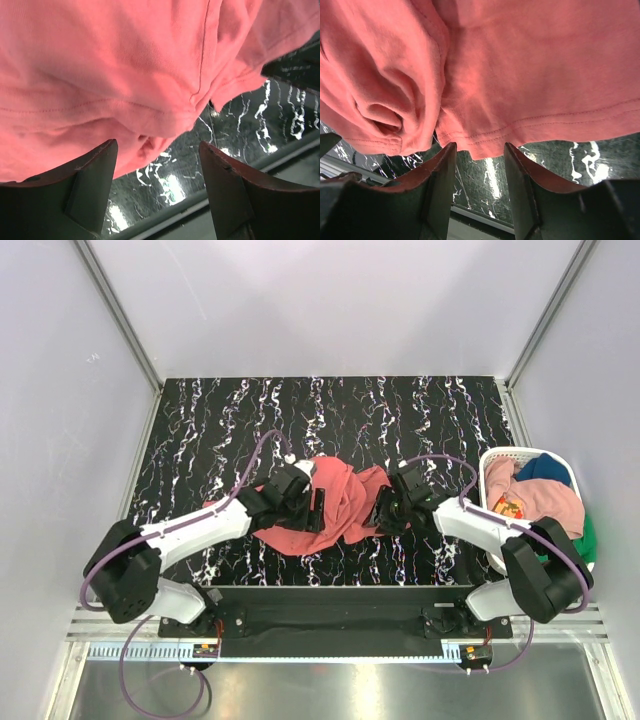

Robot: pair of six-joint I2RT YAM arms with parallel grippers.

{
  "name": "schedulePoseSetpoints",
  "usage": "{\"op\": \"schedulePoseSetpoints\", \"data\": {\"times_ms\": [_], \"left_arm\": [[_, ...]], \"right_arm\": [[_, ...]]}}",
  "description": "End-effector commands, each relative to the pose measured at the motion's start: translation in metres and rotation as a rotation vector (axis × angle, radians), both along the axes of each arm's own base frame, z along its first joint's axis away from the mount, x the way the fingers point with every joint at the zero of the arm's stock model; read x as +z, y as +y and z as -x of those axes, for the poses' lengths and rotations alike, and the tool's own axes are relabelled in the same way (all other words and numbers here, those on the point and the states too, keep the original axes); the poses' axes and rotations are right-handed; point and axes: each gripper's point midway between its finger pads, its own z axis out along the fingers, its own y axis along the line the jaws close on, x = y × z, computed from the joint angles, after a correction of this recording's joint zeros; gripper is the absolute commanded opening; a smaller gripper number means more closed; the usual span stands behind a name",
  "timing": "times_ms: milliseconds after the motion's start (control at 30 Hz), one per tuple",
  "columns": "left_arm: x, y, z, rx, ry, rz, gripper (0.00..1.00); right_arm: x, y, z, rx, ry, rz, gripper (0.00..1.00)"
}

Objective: Fold and stack the t-shirts
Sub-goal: Move the tshirt to the center of the board, then flatten the tshirt out

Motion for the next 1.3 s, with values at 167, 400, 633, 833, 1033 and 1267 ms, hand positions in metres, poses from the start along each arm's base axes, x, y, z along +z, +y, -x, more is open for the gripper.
{"op": "schedulePoseSetpoints", "data": {"times_ms": [167, 400, 633, 833, 1033, 1267], "left_arm": [[0.007, -0.011, -0.028, 0.020, -0.129, -0.093, 0.66], [0.010, -0.013, -0.035, 0.031, -0.151, -0.127, 0.06], [0.079, 0.026, -0.050, 0.165, -0.263, -0.183, 0.00], [0.121, 0.112, -0.063, 0.412, -0.266, -0.148, 0.00], [0.111, 0.183, -0.084, 0.572, -0.217, -0.111, 0.00], [0.091, 0.239, -0.101, 0.761, -0.124, 0.013, 0.00]], "right_arm": [[-0.004, 0.016, -0.006, 0.011, -0.064, 0.004, 0.50], [-0.020, 0.002, -0.001, -0.030, -0.006, 0.104, 0.35], [0.027, -0.038, -0.012, -0.134, -0.078, 0.290, 0.00], [0.075, -0.088, -0.009, -0.247, -0.147, 0.434, 0.00], [0.082, -0.141, -0.014, -0.367, -0.120, 0.482, 0.00], [0.092, -0.165, -0.033, -0.412, -0.125, 0.484, 0.00]]}}
